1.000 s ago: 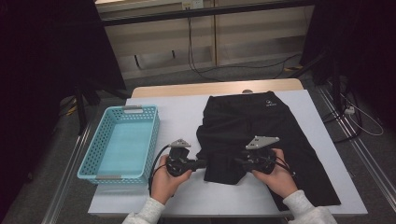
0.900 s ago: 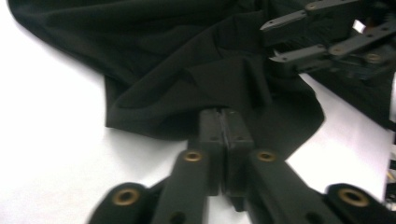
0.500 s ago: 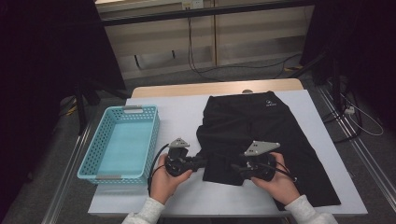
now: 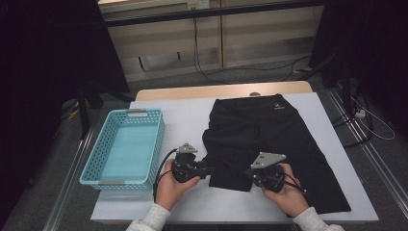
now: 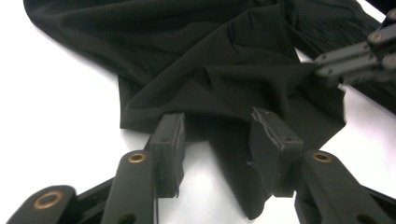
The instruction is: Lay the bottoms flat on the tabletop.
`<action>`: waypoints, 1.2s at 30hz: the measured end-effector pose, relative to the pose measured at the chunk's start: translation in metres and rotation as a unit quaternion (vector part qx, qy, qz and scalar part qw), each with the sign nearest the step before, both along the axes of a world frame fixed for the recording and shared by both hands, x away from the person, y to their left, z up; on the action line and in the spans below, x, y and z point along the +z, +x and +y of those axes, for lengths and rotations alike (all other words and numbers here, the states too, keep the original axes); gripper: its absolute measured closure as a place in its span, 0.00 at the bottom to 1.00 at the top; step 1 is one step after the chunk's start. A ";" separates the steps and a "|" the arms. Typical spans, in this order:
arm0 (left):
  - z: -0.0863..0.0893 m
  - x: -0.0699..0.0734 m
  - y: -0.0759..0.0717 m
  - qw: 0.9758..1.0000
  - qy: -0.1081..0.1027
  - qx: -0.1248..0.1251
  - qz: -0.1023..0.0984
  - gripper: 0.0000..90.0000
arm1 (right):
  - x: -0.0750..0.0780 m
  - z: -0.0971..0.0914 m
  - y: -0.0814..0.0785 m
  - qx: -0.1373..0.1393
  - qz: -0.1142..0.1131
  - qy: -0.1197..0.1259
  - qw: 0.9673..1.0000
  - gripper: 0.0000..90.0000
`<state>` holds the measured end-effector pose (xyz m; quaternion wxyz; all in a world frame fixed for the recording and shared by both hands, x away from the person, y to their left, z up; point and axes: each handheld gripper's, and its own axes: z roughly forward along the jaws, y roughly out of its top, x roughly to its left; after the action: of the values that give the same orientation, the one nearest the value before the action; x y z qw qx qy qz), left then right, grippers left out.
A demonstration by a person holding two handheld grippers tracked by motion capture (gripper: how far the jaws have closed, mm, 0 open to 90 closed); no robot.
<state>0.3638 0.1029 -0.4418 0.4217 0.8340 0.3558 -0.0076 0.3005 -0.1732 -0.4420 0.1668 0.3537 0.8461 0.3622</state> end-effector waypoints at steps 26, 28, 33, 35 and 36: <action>-0.007 -0.010 -0.026 0.999 0.037 -0.004 -0.011 0.53 | 0.001 -0.031 -0.036 -0.048 0.021 0.018 0.998 0.98; -0.008 -0.010 -0.026 0.999 0.043 -0.005 -0.019 0.56 | 0.001 -0.029 -0.037 -0.048 0.019 0.019 0.999 0.98; -0.008 -0.010 -0.025 0.999 0.053 -0.008 -0.008 0.83 | -0.003 -0.026 -0.035 -0.043 0.023 0.016 0.999 0.96; -0.008 -0.008 -0.025 0.998 0.055 -0.011 0.012 0.97 | -0.003 -0.026 -0.035 -0.046 0.023 0.016 0.999 0.97; -0.008 -0.007 -0.026 0.999 0.051 -0.008 0.018 0.99 | -0.002 -0.026 -0.035 -0.046 0.024 0.019 0.998 0.97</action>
<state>0.3381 0.0952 -0.4490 0.3721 0.8568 0.3569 -0.0082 0.2657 -0.1997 -0.4444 0.1564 0.4040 0.8255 0.3618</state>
